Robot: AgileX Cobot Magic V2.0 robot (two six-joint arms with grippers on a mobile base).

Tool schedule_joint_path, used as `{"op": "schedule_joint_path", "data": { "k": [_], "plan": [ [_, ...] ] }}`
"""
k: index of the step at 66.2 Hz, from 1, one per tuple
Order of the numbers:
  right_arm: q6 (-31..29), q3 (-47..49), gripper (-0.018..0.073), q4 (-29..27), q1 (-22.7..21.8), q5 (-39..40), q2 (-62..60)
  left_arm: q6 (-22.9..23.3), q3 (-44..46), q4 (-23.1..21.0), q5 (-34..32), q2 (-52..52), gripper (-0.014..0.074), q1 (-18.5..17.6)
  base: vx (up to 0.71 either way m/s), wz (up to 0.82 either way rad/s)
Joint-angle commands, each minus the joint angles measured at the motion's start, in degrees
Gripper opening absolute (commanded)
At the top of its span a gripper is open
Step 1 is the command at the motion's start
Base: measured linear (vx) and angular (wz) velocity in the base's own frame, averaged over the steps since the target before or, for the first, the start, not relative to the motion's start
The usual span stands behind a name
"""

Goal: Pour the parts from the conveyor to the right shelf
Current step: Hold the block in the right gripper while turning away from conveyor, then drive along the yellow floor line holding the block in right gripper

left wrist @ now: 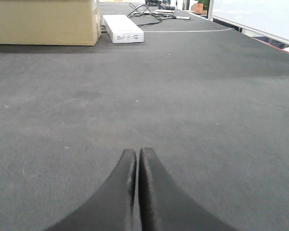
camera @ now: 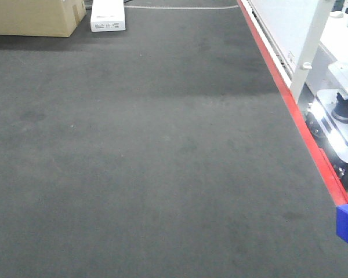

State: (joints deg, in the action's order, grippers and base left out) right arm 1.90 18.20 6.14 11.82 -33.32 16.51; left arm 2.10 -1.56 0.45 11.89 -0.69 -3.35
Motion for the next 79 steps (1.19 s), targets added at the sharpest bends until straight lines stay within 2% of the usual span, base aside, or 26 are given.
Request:
{"op": "schedule_joint_path", "data": {
  "k": [1, 17, 34, 79],
  "plan": [
    [-0.06, 1.65, -0.0002, 0.37, -0.04, 4.01, 0.36, 0.49, 1.12, -0.45, -4.15, -0.71, -0.0006, -0.3, -0.17, -0.05],
    [-0.06, 1.65, -0.0002, 0.42, -0.04, 4.01, 0.36, 0.49, 1.12, -0.45, -4.15, -0.71, -0.0006, -0.3, -0.24, -0.19],
    [-0.06, 1.65, -0.0002, 0.42, -0.04, 4.01, 0.36, 0.49, 1.12, -0.45, -4.15, -0.71, -0.0006, -0.3, -0.33, -0.58],
    [-0.06, 1.65, -0.0002, 0.42, -0.04, 3.89, 0.36, 0.49, 1.12, -0.45, -4.15, -0.71, -0.0006, -0.3, -0.35, -0.97]
  ]
}}
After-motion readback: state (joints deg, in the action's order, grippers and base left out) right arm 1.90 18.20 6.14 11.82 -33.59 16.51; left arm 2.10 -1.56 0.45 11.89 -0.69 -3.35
